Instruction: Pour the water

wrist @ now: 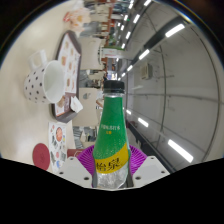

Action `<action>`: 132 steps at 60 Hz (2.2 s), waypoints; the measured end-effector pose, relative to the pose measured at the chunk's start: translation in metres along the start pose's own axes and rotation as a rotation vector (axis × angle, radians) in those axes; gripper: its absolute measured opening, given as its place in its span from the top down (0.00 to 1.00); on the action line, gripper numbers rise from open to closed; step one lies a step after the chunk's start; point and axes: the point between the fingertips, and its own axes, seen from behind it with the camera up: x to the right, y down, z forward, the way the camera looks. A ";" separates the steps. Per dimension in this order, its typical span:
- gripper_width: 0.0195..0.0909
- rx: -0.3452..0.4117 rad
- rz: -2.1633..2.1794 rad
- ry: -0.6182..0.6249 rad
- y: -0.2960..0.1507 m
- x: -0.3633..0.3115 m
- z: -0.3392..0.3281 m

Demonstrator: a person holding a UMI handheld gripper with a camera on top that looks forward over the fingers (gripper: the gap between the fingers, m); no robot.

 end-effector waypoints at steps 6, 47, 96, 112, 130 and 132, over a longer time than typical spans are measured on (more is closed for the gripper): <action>0.71 0.051 -0.304 0.008 -0.017 -0.011 0.025; 0.72 0.092 0.153 0.100 -0.023 0.032 0.050; 0.68 0.055 1.496 -0.531 0.014 -0.146 0.025; 0.35 0.009 1.487 -0.544 0.020 -0.153 0.021; 0.08 -0.123 1.536 -0.455 0.060 -0.109 -0.082; 0.08 -0.114 1.537 -0.447 0.059 -0.099 -0.104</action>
